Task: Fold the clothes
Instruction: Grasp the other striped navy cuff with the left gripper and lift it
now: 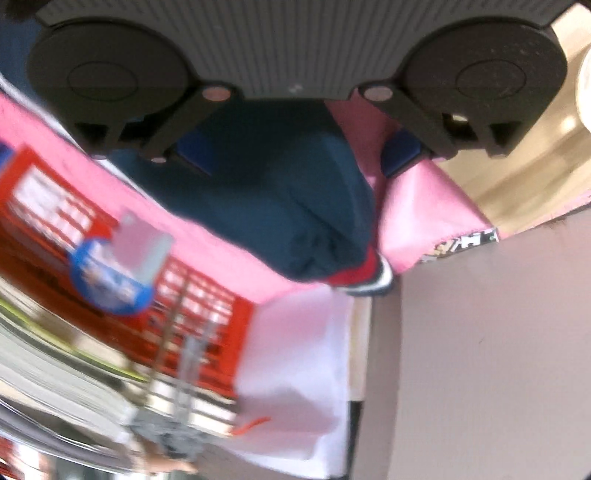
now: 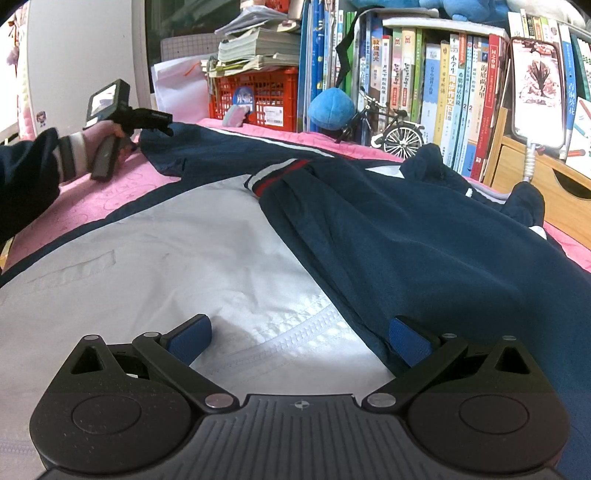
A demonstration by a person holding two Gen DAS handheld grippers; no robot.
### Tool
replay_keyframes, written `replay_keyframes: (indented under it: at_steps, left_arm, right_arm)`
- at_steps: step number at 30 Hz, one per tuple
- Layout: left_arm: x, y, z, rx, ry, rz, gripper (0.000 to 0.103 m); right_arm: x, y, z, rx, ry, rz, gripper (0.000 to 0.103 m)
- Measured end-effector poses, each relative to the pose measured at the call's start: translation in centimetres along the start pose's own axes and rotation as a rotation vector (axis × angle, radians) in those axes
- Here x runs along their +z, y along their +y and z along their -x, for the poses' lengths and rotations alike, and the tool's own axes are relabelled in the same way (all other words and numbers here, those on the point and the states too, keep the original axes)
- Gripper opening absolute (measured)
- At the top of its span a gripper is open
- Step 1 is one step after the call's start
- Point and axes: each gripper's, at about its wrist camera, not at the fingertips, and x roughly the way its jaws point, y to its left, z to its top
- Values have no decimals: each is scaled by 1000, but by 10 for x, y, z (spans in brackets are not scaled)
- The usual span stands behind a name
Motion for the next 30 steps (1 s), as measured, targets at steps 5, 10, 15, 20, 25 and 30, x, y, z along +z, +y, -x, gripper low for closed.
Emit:
replay_keyframes:
  at_steps: [5,10,15,20,25,30]
  left_arm:
    - [6,0,-13,-25,-3,-19,83]
    - [5,-1,-13,-38,-17,-32,29]
    - [1,-1,-2,-68,-46,-66,6]
    - [2,-7,17,-130,-74,-80,5]
    - [-3,-24,47,-218,-112,-155,5]
    - [-18,-46,70,-278,-111,-230,5]
  right_arm:
    - [0,0,0,1,0,-1,103]
    - [-1,0,1,-1,0,2,103]
    - [1,4,2,-30,15,-8,103]
    - [8,17,5,-135,61,-41,103]
    - [1,32,36,-242,-20,-1,103]
    - [-13,39,78,-355,-138,-32,103]
